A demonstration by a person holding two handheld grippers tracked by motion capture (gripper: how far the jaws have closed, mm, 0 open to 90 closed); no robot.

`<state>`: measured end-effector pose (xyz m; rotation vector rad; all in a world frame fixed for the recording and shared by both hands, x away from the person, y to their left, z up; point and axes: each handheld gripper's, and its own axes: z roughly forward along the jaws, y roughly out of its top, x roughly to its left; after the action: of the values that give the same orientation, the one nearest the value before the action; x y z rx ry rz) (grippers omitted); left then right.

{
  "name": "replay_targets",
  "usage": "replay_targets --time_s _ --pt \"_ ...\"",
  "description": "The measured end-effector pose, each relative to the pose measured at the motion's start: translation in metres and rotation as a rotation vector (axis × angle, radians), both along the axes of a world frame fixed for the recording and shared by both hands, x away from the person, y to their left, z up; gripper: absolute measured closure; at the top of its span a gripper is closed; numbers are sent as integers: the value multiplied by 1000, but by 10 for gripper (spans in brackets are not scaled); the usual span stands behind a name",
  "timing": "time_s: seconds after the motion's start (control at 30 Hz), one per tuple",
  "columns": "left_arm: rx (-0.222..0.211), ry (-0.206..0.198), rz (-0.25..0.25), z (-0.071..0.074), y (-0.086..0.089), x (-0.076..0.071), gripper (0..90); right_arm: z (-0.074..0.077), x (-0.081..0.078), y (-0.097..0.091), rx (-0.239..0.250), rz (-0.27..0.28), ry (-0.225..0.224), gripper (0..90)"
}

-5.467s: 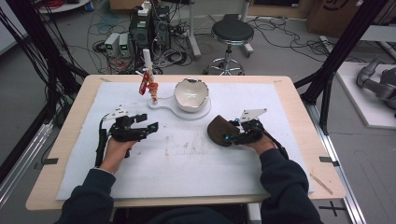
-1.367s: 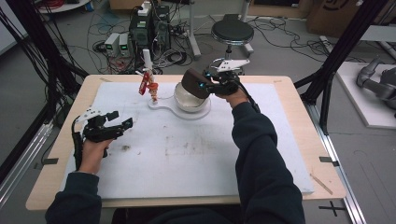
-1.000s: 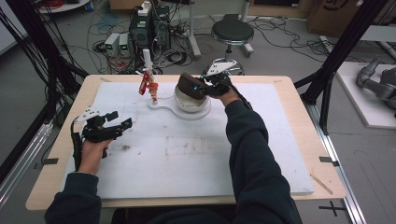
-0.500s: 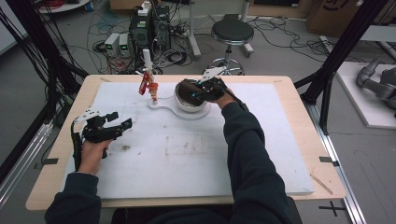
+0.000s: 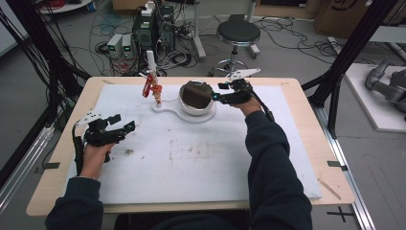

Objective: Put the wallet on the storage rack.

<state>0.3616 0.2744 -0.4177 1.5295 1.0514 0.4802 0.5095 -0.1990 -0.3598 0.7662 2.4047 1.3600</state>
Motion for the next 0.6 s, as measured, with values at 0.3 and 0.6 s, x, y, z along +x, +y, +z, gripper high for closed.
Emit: replay_targets --time_s 0.3,0.6 --pt "63 -40 18 0 -2 0 160 -6 -50 -54 -19 -134 40 291" --pt "-13 -58 15 3 0 1 158 -32 -110 -101 -38 -260 -65 245"
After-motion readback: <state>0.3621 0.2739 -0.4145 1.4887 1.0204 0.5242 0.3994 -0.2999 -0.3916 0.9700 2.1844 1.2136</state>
